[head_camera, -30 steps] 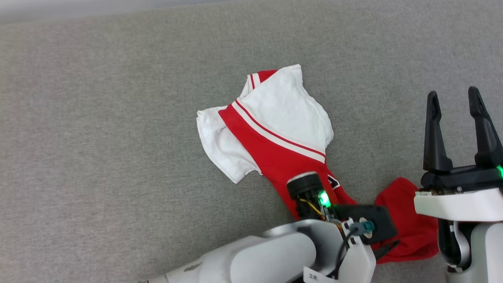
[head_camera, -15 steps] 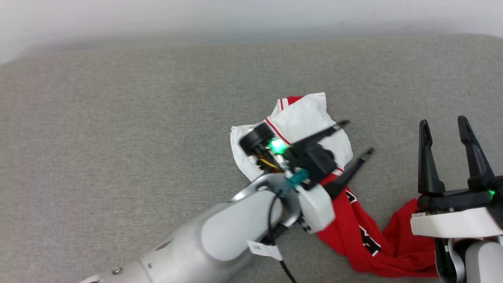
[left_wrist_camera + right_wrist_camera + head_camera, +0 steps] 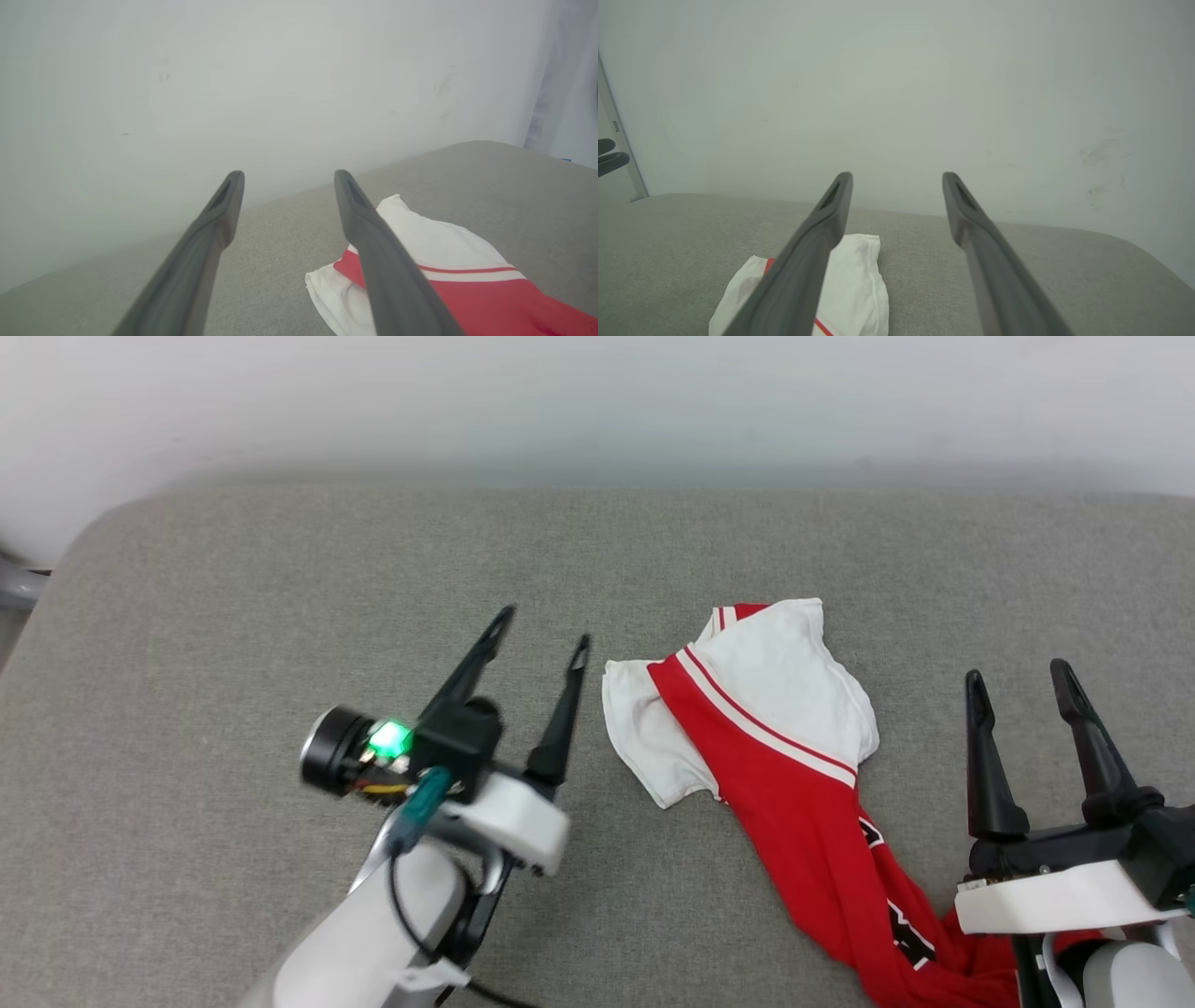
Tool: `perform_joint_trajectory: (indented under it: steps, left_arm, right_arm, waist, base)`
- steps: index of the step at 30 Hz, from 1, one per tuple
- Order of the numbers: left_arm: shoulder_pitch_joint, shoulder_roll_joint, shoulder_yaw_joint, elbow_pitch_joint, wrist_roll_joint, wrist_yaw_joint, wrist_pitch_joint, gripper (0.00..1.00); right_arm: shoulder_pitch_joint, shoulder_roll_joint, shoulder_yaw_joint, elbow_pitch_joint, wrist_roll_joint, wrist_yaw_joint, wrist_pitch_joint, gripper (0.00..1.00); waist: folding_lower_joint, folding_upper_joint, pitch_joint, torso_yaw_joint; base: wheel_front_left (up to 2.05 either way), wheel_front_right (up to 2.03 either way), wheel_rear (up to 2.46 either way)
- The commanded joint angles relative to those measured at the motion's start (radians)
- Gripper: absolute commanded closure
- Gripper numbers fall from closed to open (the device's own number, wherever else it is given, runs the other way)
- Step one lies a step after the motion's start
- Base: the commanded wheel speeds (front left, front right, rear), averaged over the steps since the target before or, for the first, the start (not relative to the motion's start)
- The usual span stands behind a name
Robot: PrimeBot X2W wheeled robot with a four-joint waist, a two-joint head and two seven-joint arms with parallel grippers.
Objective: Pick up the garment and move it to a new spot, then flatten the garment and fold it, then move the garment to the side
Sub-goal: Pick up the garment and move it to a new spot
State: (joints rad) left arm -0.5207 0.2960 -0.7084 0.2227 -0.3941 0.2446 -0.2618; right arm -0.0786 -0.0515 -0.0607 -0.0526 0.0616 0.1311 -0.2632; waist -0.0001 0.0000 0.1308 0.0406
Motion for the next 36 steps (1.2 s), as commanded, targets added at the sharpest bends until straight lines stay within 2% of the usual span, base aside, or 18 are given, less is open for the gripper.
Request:
perform_joint_trajectory:
  steps: [1, 5, 11, 14, 20, 25, 36]
  left_arm:
    - [0.049, 0.008, 0.036, -0.021, 0.013, 0.013, -0.004, 0.0]
    - [0.18, 0.018, 0.152, -0.088, 0.051, 0.041, -0.004, 0.0]
    - [0.337, -0.021, 0.323, -0.145, 0.105, 0.047, -0.004, 0.0]
    - [0.398, -0.051, 0.391, -0.156, 0.134, 0.032, -0.004, 0.0]
    - [0.471, -0.1, 0.472, -0.166, 0.197, -0.03, -0.004, 0.0]
    - [0.502, -0.134, 0.501, -0.161, 0.242, -0.087, -0.004, 0.0]
    - [0.532, -0.18, 0.557, -0.148, 0.302, -0.154, -0.004, 0.0]
  right_arm:
    - [0.014, 0.002, 0.003, 0.006, -0.001, -0.001, -0.002, 0.0]
    - [0.026, 0.002, 0.004, 0.015, 0.0, -0.001, -0.002, 0.0]
    - [0.048, 0.002, -0.001, 0.036, -0.004, -0.001, -0.002, 0.0]
    - [0.063, 0.002, -0.006, 0.05, 0.006, -0.001, -0.002, 0.0]
    - [0.09, 0.002, -0.01, 0.079, 0.034, -0.001, -0.002, 0.0]
    - [0.119, 0.002, -0.012, 0.092, 0.053, -0.001, -0.002, 0.0]
    - [0.145, 0.002, -0.013, 0.107, 0.069, -0.001, -0.002, 0.0]
  waist:
    - [0.0001, 0.0, -0.013, 0.009]
    - [0.0001, 0.0, -0.029, 0.02]
    - [0.0001, 0.0, -0.054, 0.034]
    - [0.0001, 0.0, -0.066, 0.035]
    - [0.0001, 0.0, -0.088, 0.033]
    - [0.0001, 0.0, -0.102, 0.028]
    - [0.0001, 0.0, -0.109, 0.018]
  base:
    - [0.0, 0.0, 0.0]
    - [0.0, 0.0, 0.0]
    - [0.0, 0.0, 0.0]
    - [0.0, 0.0, 0.0]
    - [0.0, 0.0, 0.0]
    - [0.0, 0.0, 0.0]
    - [0.0, 0.0, 0.0]
